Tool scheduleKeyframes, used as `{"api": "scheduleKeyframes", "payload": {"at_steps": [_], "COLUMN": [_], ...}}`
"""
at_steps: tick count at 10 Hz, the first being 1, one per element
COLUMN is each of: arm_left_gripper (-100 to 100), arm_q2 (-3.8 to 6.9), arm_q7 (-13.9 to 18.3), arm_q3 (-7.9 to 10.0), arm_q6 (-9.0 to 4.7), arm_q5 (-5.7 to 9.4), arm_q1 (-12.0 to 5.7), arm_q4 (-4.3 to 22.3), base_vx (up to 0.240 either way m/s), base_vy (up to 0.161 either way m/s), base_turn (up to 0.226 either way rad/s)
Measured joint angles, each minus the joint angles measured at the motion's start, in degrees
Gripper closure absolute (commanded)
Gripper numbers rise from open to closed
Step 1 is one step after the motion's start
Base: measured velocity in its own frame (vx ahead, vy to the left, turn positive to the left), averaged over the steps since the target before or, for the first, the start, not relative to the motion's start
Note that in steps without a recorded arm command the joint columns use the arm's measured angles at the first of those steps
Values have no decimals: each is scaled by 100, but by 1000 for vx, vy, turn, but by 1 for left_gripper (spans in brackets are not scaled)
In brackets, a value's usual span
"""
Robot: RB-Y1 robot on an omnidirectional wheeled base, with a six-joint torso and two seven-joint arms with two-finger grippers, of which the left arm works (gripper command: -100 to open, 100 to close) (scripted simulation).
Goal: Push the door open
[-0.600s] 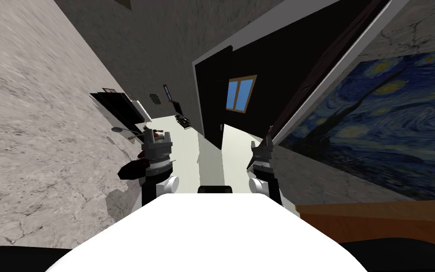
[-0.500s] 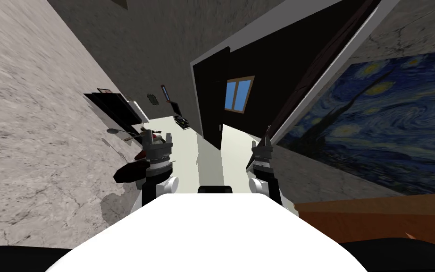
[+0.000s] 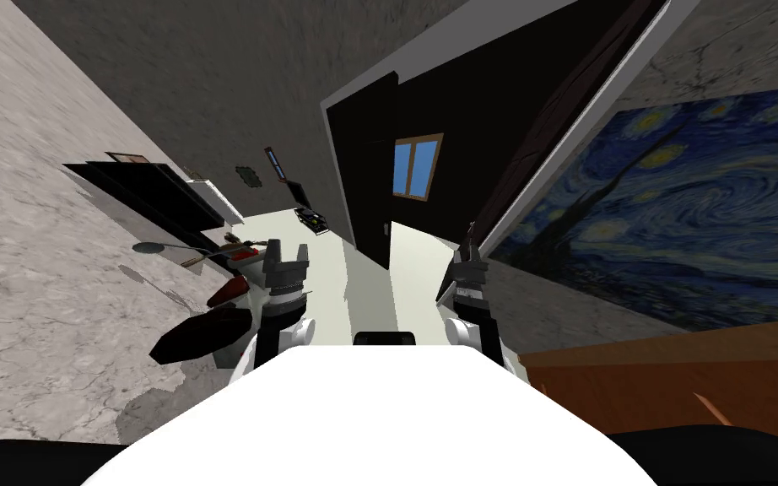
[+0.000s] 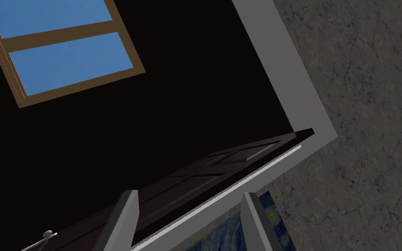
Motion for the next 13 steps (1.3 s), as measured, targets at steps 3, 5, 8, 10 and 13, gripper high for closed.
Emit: {"api": "scheduleKeyframes", "payload": {"at_steps": [3,5,8,10,13], "arm_left_gripper": [-100,-100,-100,-100,-100], "arm_q2": [92,163,235,271,336], "arm_q7": [136,242,384,487,667], "arm_q3": [209,385,597,760,1037], "arm_q6": [-190,-300,-451,-623,-783], "arm_q5": [-155,-261,-397,-525,-714], "arm_q1": [30,-17,-16,6,-17], "arm_q4": [352,642,972,1274,1701], "base_vx": [118,135,106,140,122], "base_vy": [9,9,31,25,29], "base_turn": [-183,-219,-183,-223,-173]}}
